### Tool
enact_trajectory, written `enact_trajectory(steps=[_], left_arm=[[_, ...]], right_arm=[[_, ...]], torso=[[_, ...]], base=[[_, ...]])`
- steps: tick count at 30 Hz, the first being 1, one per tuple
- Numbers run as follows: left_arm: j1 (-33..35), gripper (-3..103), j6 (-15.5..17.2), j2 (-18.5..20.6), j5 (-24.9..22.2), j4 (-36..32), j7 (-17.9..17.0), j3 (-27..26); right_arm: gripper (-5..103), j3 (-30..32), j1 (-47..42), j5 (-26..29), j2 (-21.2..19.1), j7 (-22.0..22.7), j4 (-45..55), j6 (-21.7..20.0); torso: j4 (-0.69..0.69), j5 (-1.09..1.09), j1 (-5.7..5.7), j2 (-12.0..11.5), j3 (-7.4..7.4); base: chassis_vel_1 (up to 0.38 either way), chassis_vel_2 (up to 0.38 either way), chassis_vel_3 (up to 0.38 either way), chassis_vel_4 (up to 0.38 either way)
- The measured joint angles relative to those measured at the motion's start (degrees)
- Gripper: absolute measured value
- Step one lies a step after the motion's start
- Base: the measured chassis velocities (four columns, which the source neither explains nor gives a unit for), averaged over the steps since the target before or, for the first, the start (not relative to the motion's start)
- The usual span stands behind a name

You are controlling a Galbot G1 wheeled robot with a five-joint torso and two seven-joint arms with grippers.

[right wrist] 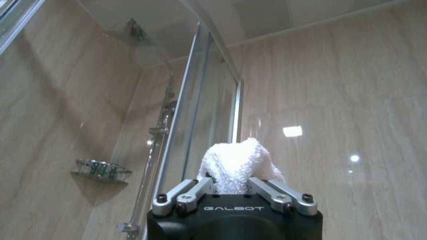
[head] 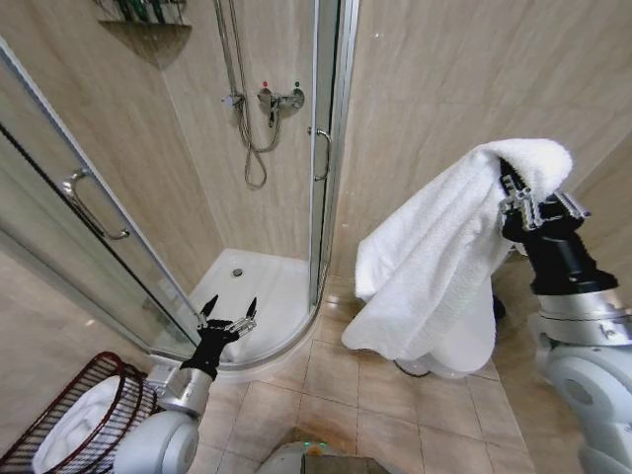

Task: Discard the used towel into the hamper.

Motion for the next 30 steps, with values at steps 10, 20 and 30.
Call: enact_trajectory(steps=[10, 20, 30], left_arm=[[0.0, 100, 0.0, 0.0, 0.0, 0.0, 0.0, 0.0], [0.0, 100, 0.0, 0.0, 0.0, 0.0, 0.0, 0.0], [0.0, 100, 0.0, 0.0, 0.0, 0.0, 0.0, 0.0]], right_arm=[[10, -0.3, 0.3, -0.1, 0.1, 0.0, 0.0, 0.1], [10, -0.2, 0.0, -0.1, 0.0, 0.0, 0.0, 0.1], [10, -3.2, -2.1, -2.1, 1.4, 0.4, 0.0, 0.6]], torso=[[0.00, 0.00, 1.45, 3.1, 1.67], [0.00, 0.00, 2.37, 5.2, 2.86], [0.00, 0.00, 2.31, 5.1, 2.81]], base=[[0.000, 0.000, 0.000, 0.000], [0.000, 0.000, 0.000, 0.000], [0.000, 0.000, 0.000, 0.000]])
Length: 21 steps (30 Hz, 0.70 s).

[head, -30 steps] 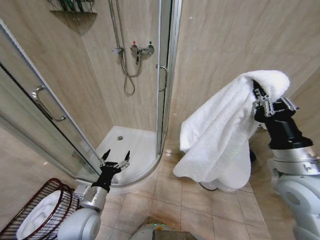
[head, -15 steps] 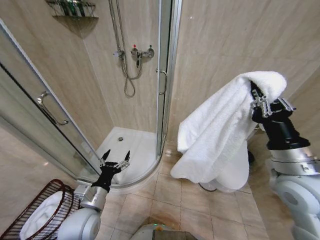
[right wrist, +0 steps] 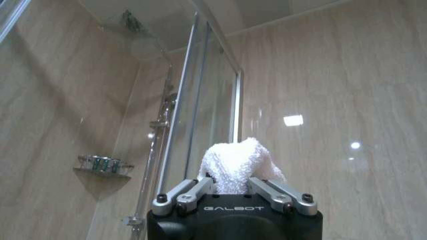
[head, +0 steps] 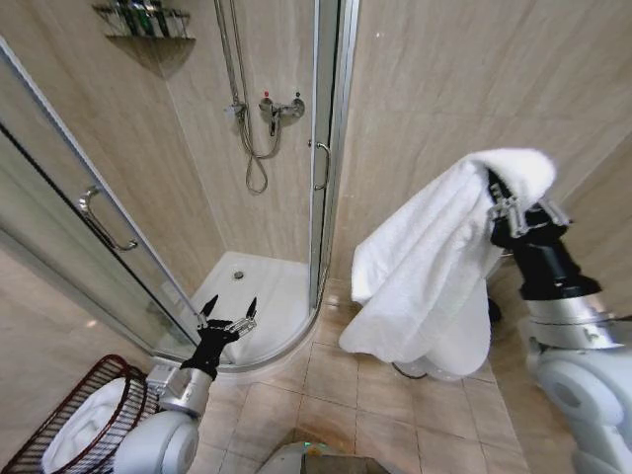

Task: Discard the used towel into the hamper.

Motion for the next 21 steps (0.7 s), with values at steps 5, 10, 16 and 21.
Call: enact_trajectory(steps=[5, 10, 16, 21], left_arm=[[0.0, 100, 0.0, 0.0, 0.0, 0.0, 0.0, 0.0], [0.0, 100, 0.0, 0.0, 0.0, 0.0, 0.0, 0.0], [0.0, 100, 0.0, 0.0, 0.0, 0.0, 0.0, 0.0], [0.0, 100, 0.0, 0.0, 0.0, 0.0, 0.0, 0.0]], right_arm=[[10, -0.8, 0.6, -0.3, -0.9, 0.4, 0.0, 0.0], [10, -0.7, 1.3, 0.5, -1.7, 1.0, 0.0, 0.0], [10, -1.3, 1.8, 1.0, -2.3, 1.2, 0.0, -0.2], [10, -0.5, 1.6, 1.5, -2.3, 1.2, 0.0, -0.2]], torso=[[0.00, 0.00, -0.08, -0.2, -0.09], [0.00, 0.00, -0.13, -0.3, -0.16], [0.00, 0.00, -0.17, -0.4, -0.21], [0.00, 0.00, -0.22, -0.5, -0.26]], base=[[0.000, 0.000, 0.000, 0.000], [0.008, 0.013, 0.020, 0.012], [0.043, 0.050, 0.065, 0.053], [0.074, 0.074, 0.081, 0.083]])
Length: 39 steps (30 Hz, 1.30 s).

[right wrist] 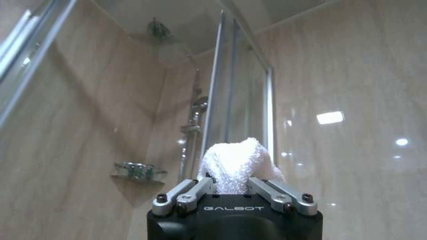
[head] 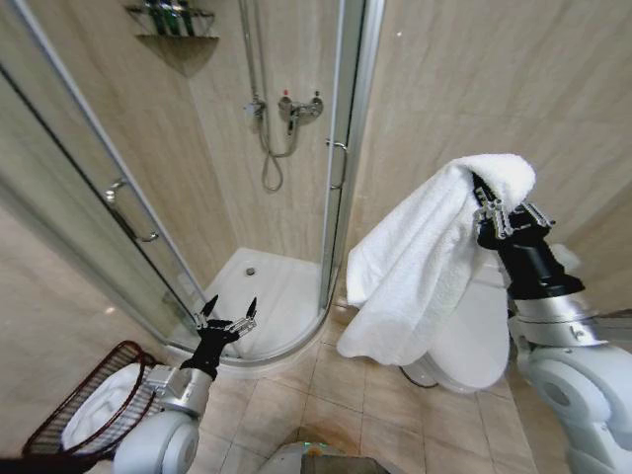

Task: Discard the used towel into the hamper.

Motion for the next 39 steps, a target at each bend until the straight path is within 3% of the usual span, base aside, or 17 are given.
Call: enact_trajectory(steps=[23, 28, 39], left_arm=[[0.0, 100, 0.0, 0.0, 0.0, 0.0, 0.0, 0.0], [0.0, 100, 0.0, 0.0, 0.0, 0.0, 0.0, 0.0], [0.0, 100, 0.0, 0.0, 0.0, 0.0, 0.0, 0.0]], right_arm=[[10, -1.1, 0.7, -0.1, -0.4, -0.1, 0.0, 0.0], [10, -1.1, 0.9, -0.1, -0.3, -0.2, 0.0, 0.0], [10, -1.3, 1.5, -0.1, 0.0, -0.7, 0.0, 0.7]], torso=[[0.08, 0.00, 0.19, 0.4, 0.23], [0.01, 0.00, 0.43, 0.8, 0.38], [0.03, 0.00, 0.62, 1.2, 0.56]], base=[[0.114, 0.112, 0.111, 0.112], [0.000, 0.000, 0.000, 0.000], [0.000, 0.000, 0.000, 0.000]])
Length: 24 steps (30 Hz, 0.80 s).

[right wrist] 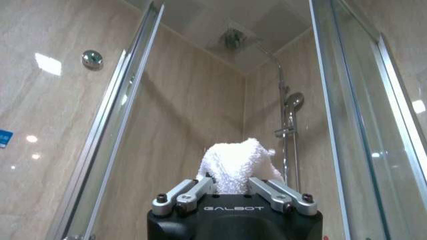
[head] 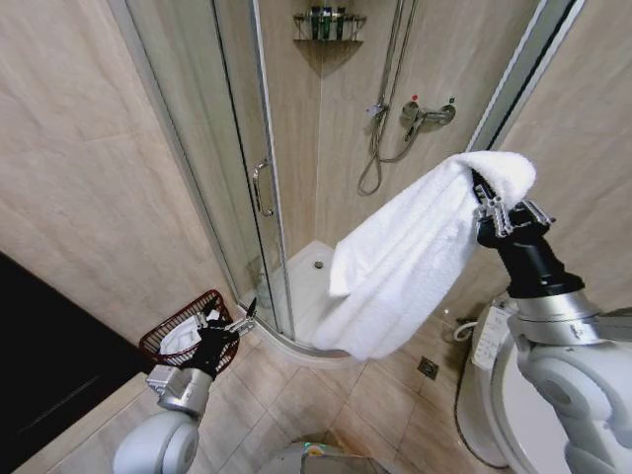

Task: Discard the used towel into the hamper.

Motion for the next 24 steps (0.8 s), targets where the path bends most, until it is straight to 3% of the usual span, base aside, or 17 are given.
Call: enact_trajectory(steps=[16, 24], left_arm=[[0.0, 100, 0.0, 0.0, 0.0, 0.0, 0.0, 0.0], [0.0, 100, 0.0, 0.0, 0.0, 0.0, 0.0, 0.0]], right_arm=[[10, -0.4, 0.1, -0.1, 0.0, -0.3, 0.0, 0.5], [10, 1.1, -0.9, 0.9, -0.2, 0.0, 0.0, 0.6]], torso=[[0.00, 0.00, 2.33, 5.1, 2.74], [0.00, 0.00, 2.55, 5.6, 3.05]], base=[[0.000, 0.000, 0.000, 0.000], [0.000, 0.000, 0.000, 0.000]])
